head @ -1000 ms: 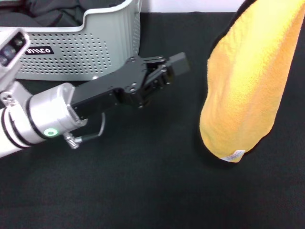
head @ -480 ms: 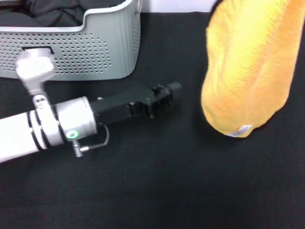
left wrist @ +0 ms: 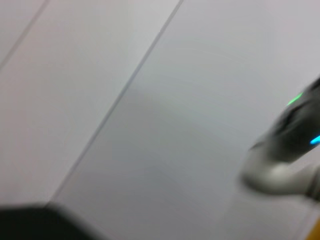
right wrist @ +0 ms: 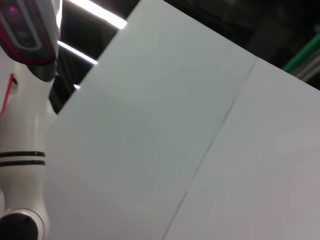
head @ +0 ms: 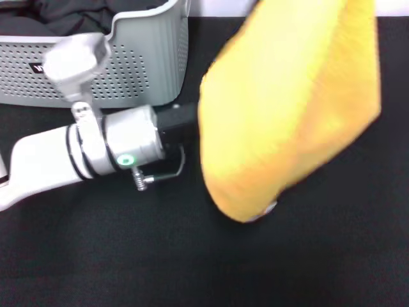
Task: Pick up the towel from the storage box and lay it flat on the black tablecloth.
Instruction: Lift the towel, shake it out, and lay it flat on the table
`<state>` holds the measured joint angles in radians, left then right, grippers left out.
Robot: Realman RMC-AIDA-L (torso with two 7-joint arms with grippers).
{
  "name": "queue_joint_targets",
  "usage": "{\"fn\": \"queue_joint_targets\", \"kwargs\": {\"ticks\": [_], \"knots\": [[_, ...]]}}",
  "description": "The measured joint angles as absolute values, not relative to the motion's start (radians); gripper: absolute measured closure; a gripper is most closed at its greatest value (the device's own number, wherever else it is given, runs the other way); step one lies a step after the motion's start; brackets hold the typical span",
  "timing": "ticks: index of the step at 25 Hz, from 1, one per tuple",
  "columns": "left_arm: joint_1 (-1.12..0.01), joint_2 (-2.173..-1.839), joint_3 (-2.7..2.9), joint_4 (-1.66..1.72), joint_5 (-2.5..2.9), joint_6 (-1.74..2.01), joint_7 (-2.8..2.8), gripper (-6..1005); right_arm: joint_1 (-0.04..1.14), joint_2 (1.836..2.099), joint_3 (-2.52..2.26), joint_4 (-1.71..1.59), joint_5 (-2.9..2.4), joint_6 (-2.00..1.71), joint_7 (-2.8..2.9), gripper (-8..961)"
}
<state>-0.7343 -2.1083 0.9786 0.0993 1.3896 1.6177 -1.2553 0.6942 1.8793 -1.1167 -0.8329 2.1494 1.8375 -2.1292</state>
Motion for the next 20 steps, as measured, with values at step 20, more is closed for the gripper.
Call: {"fn": "queue_joint_targets", "kwargs": {"ticks": [20], "knots": [[-0.572, -2.103, 0.993, 0.179, 1.236, 1.838, -1.247, 935, 0.598, 1.877, -1.089, -0.801, 2.149, 1.837, -2.143, 948]]}}
